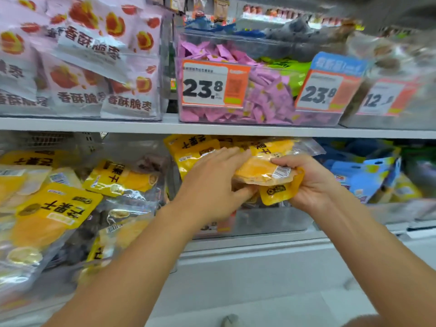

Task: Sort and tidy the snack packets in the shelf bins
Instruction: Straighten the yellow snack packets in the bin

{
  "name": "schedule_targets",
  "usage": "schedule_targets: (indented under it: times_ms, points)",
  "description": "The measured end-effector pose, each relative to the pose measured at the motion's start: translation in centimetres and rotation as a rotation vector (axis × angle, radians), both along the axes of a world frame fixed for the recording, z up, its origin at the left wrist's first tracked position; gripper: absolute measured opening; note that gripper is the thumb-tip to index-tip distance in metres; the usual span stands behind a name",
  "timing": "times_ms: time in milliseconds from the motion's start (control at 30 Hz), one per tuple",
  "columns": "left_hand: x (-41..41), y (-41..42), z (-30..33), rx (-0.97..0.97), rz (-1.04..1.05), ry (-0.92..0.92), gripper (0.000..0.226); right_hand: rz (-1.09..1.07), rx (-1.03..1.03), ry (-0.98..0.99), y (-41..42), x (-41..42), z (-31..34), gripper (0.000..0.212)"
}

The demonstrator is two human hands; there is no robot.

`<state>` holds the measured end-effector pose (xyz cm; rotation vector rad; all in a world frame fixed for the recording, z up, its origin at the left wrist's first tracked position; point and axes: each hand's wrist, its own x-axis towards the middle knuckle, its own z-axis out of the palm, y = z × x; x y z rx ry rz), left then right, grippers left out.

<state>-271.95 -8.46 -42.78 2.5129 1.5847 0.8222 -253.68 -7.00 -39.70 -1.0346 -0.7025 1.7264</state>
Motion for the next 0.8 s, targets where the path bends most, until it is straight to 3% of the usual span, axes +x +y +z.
schedule_targets:
  times_ms: [100,267,433,567,667,800]
  points:
    - [0.0,1.3,-0.6,0.016,0.035,0.067,0.077,-0.096,0.027,-0.062,1.8,0.2,-0.5,0.035]
    - [0.7,1.2,-1.4,-0.087,0.143,0.211,0.092,-0.318,0.140,-0.375,3.8,-1.1,-1.2,0.016]
    - [0.8,2.0,-2.1,-0.034,0.197,0.186,0.070,-0.462,0.281,-0.756,4.4,-1.1,-1.5,0.039]
    - [0.3,2.0,-2.9,-0.011,0.125,0.172,0.071,-0.607,0.342,-0.979,3.5,0.7,-2.6,0.059]
    - [0.1,1.3,-3.3,0.024,0.099,0.215,0.076,-0.661,0.418,-1.152,2.7,1.9,-3.9,0.059]
    - [0.4,0.2,-3.8,0.023,0.111,0.261,0.092,-0.719,0.482,-1.187,2.7,1.0,-6.1,0.070]
